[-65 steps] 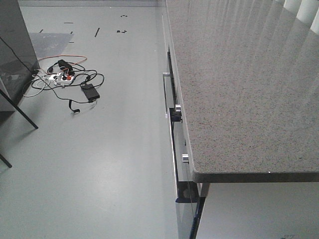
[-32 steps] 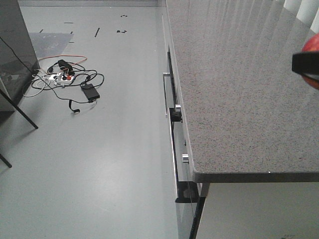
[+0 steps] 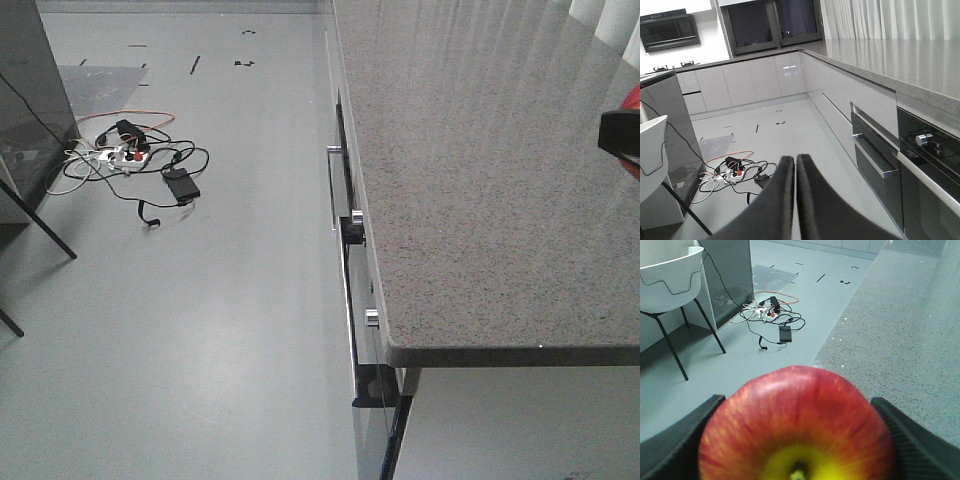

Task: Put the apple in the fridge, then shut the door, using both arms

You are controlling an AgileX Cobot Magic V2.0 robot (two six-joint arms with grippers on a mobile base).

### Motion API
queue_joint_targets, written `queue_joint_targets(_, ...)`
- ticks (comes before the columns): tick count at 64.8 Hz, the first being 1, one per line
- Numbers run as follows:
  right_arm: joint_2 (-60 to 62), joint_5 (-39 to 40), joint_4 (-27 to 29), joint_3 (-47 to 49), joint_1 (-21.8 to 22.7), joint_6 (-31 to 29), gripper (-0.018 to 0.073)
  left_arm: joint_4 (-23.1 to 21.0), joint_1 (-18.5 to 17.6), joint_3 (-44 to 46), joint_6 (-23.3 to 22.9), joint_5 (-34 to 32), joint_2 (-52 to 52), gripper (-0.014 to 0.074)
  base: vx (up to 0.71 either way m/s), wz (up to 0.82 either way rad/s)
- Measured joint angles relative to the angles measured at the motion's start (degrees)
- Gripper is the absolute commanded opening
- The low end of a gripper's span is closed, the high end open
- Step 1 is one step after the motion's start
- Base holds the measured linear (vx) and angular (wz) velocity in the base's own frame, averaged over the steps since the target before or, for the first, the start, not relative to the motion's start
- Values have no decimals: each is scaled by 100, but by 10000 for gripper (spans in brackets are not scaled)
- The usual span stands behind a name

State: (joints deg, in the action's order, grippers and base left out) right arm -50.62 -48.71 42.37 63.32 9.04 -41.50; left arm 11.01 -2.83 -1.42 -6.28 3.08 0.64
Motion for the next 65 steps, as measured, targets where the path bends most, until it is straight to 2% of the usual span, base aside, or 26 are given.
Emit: queue_joint_targets(65,0,0,0,0,0,-7,60,0,0,0,0,0,0,-6,0,0)
